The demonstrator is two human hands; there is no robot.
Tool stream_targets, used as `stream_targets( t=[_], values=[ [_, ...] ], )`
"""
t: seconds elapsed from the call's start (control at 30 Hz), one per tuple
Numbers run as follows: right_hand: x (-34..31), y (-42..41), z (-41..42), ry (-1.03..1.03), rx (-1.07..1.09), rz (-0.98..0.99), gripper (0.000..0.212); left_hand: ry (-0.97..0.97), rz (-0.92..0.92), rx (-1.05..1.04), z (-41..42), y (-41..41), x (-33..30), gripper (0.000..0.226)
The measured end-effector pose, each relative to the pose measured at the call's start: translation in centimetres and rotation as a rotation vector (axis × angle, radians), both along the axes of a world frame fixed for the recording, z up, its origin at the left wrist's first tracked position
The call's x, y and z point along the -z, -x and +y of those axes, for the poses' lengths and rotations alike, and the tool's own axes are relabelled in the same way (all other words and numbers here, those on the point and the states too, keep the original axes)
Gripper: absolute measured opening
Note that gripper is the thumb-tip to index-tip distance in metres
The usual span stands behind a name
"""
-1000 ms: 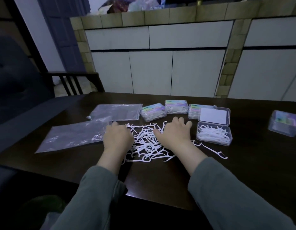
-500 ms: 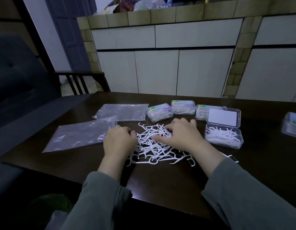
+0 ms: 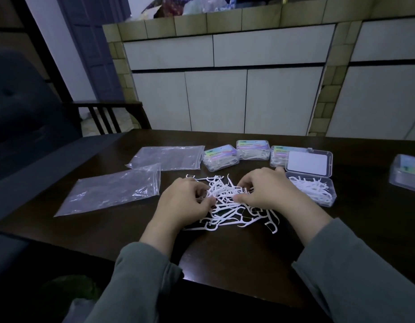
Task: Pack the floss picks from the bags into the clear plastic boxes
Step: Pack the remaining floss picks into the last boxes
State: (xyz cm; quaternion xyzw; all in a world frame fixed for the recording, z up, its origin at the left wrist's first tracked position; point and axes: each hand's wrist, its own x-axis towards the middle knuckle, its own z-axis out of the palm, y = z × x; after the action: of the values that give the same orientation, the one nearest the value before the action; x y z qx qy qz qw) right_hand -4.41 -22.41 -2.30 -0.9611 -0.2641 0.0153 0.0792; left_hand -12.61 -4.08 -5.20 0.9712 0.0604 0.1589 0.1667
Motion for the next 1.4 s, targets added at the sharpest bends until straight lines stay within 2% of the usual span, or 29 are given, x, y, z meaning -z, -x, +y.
stream_targets(
  t=[0.17,0.37,0.57,0.7,0.8,1.0,1.17,1.27,1.4],
  values=[
    [0.4,0.3,0.2,-0.046,0.040,-0.024,0.024,-0.025,-0.056,-0.021,-0.5,-0.4,0.1,0.022],
    [0.3,0.1,0.0,-0.121,0.093,0.030,0.023,-0.005,-0.122,-0.031,-0.9,-0.6,0.2,0.020],
    [-0.4,-0.2,-0.8,-0.296,0.124,0.044,0.014,-0.012,-0.241,-0.032,-1.1,-0.5,0.0,0.017],
    [-0.8,-0.4,-1.6,-0.391,0.154,0.078,0.012,0.050,-0.299,-0.055,-1.1,-0.6,0.1,0.018],
    [-0.9,-0.6,-1.9,-0.479,0.174,0.116,0.018,0.093,-0.325,-0.065,-1.3,-0.6,-0.2,0.015],
    [-1.0,-0.6,-2.2,-0.620,0.136,0.128,0.017,0.180,-0.369,-0.041,-1.6,-0.5,-0.4,0.013],
    [-1.5,-0.4,-2.5,-0.844,0.102,0.140,0.008,0.224,-0.442,-0.064,-1.6,-0.8,-0.6,0.012],
    [-1.7,-0.4,-2.6,-0.967,0.095,0.135,0.002,0.279,-0.424,-0.054,-2.1,-0.8,-0.8,0.014],
    [-1.9,-0.6,-3.3,-1.074,0.095,0.124,0.007,0.384,-0.423,-0.019,-3.3,-1.2,-1.6,0.011]
  ],
)
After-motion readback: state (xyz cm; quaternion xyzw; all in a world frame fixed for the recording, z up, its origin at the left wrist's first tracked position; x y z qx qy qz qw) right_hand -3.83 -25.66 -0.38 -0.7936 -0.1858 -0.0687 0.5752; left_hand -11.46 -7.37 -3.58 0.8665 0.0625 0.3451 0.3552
